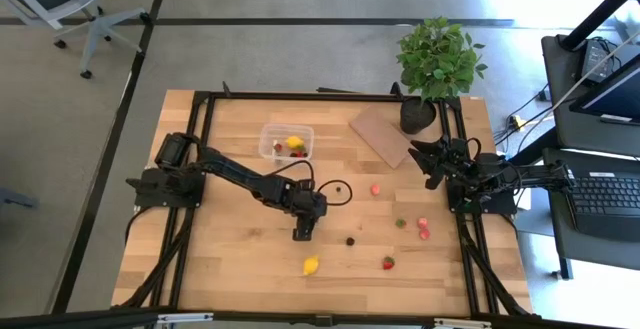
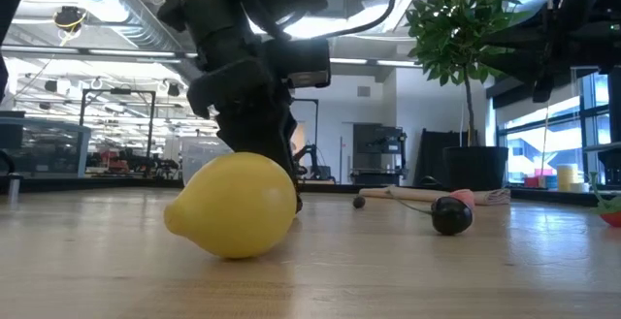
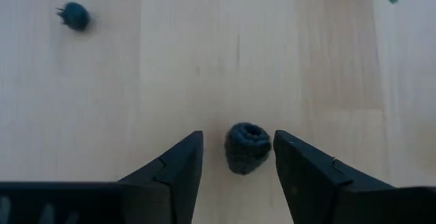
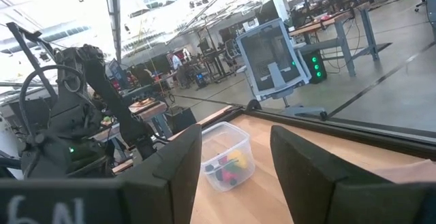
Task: Pick and placing Produce into tupperware
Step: Put the blackberry into the transparent bin
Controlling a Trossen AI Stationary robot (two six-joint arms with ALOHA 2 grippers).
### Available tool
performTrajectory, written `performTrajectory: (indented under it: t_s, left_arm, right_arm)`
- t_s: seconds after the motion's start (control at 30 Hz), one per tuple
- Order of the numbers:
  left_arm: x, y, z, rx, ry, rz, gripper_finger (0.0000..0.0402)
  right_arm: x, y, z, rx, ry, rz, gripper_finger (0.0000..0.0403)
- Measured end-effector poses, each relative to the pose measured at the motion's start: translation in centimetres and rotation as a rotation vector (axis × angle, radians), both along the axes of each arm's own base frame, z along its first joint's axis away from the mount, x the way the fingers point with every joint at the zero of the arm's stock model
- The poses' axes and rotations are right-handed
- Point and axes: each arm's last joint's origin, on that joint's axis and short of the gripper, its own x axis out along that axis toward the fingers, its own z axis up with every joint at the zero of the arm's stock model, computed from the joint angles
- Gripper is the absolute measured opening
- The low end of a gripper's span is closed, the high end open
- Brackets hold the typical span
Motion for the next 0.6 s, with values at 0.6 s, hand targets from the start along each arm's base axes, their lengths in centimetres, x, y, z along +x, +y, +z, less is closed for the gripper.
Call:
performTrajectory:
  t_s: [0.6]
  left_arm:
    - [0.4,0.1,-1.4,-0.016,0.028,-0.021,0.0101]
  right_arm:
    - [0.0,0.0,0.0,-0.003,0.002,-0.001,0.0178]
